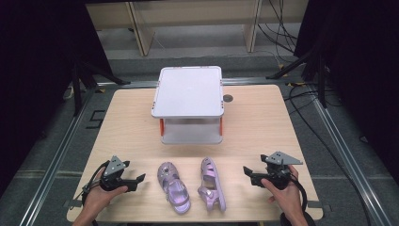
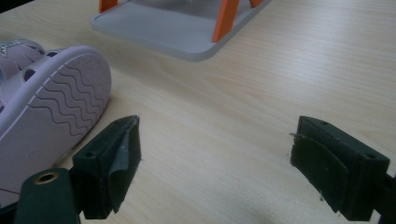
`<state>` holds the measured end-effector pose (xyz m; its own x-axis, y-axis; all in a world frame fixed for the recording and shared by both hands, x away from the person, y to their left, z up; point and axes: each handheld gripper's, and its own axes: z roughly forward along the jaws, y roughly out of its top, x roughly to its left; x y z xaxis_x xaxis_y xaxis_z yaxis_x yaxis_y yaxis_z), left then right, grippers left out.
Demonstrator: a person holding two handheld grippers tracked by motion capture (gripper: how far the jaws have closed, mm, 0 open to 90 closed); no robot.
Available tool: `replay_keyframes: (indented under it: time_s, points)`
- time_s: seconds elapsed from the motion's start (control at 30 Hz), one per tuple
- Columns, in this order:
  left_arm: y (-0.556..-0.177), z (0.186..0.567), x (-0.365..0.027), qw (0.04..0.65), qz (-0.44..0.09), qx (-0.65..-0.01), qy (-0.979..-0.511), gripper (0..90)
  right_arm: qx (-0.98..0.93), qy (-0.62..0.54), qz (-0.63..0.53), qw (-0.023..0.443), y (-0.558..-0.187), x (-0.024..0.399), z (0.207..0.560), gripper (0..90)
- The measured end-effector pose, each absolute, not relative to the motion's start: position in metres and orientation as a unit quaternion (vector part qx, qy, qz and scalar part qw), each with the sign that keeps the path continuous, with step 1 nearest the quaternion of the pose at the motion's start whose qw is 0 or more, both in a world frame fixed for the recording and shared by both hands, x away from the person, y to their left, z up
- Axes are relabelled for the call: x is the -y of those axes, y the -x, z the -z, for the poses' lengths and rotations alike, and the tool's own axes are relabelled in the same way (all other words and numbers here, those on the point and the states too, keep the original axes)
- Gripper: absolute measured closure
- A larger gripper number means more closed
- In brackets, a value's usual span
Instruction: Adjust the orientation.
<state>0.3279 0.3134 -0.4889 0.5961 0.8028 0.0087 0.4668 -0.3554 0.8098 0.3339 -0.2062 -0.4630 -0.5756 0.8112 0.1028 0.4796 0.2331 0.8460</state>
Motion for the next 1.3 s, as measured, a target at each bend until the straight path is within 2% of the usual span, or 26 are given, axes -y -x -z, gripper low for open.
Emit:
replay_keyframes:
  time_s: [0.27, 0.77, 1.03, 1.3]
  points:
    - [-0.32, 0.481, -0.305, 0.438, -0.191, -0.4, -0.782, 14.8, -0.769, -0.428, -0.439, 0.182, -0.334, 0.205, 0.465, 18.1]
    - [-0.289, 0.46, -0.26, 0.503, -0.152, -0.369, -0.766, 14.6, -0.769, -0.432, -0.435, 0.183, -0.333, 0.205, 0.464, 20.1]
    - [-0.281, 0.462, -0.24, 0.504, -0.146, -0.347, -0.777, 14.6, -0.772, -0.426, -0.436, 0.181, -0.334, 0.204, 0.465, 20.6]
    - [-0.277, 0.462, -0.229, 0.475, -0.179, -0.335, -0.794, 14.6, -0.771, -0.429, -0.439, 0.172, -0.333, 0.204, 0.465, 21.0]
